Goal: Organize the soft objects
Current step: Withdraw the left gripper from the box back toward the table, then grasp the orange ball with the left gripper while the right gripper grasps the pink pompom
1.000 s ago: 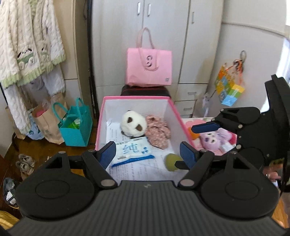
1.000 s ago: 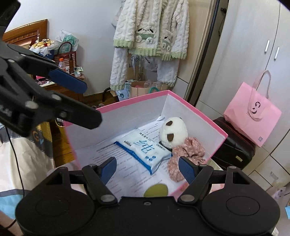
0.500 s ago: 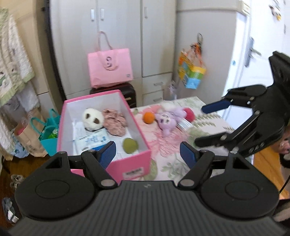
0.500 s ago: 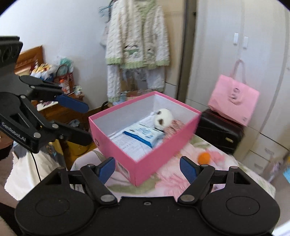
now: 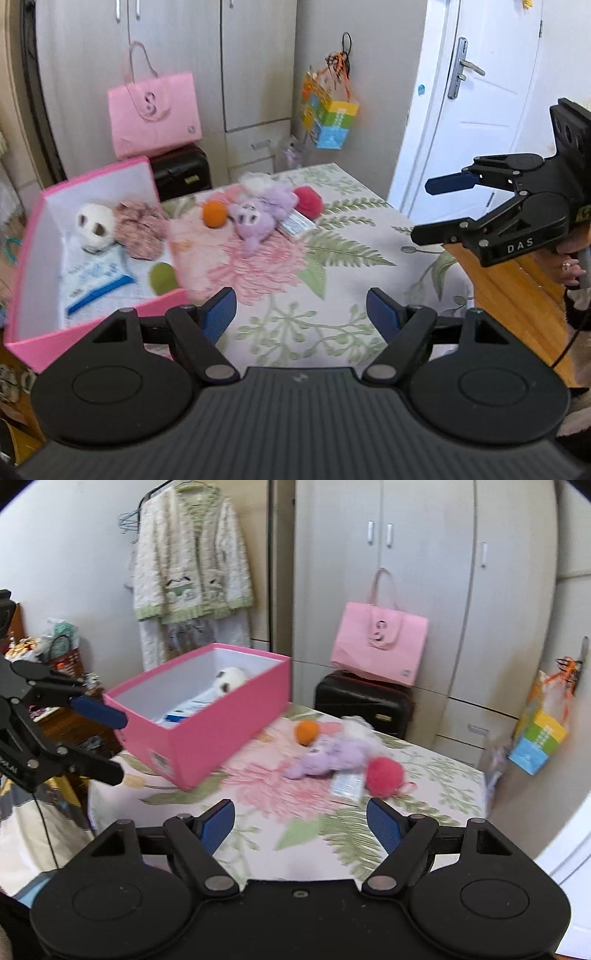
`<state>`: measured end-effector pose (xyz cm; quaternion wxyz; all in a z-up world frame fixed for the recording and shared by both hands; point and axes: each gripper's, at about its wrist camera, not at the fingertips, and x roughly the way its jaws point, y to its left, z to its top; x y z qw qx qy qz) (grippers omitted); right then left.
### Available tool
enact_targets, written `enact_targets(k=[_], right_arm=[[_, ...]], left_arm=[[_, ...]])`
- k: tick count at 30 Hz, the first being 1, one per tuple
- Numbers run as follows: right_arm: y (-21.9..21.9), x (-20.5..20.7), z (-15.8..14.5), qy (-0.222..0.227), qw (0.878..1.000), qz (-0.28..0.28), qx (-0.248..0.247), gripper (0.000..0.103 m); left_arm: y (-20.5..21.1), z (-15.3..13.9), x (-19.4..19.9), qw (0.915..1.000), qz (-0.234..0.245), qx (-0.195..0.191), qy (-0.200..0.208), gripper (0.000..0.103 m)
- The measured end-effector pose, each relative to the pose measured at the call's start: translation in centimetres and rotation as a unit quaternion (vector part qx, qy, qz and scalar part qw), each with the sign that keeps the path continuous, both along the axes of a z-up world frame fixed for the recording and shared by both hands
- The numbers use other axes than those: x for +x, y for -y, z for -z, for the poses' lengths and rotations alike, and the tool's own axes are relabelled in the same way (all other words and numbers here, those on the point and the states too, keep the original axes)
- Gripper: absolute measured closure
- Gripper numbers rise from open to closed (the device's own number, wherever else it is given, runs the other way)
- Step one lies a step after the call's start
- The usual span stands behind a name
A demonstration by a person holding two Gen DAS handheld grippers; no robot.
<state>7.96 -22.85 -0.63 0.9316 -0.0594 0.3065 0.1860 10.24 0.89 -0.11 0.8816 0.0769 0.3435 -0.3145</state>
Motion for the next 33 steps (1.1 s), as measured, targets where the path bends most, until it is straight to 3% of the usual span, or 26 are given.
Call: enact_targets(k=[9,14,21,26,33], right_arm=[[3.5,3.6,3.4,0.016,1.0,0.015,-0.007,0.021],[4.6,6.2,5.8,0.053,0.998,0.027,0.001,0.021],[4.3,11.2,8.5,0.052,0.998,0.034,0.009,0.023],[4.8,14.3,9.6,0.041,0.998,0.032,0.039,0.031],[5.0,17.6,11.0,0.024,0.998,0.018,0.05,0.035]], left_arm=[[3.2,2.9,3.8,0.9991,-0.022,-0.012,-0.033,0.026],[4.3,3.5,6.2,0.9971,-0.072,-0.026,0.004,0.026],[6.3,5.1,10.5,0.9881,-0.139,-0.029,0.058,0.026],[7.6,6.2,14.8,0.9815,-0.181,-0.046,0.043,0.033],[8.8,8.7,20.3,0.9708,-0.237,-0.027,0.019,0.04]])
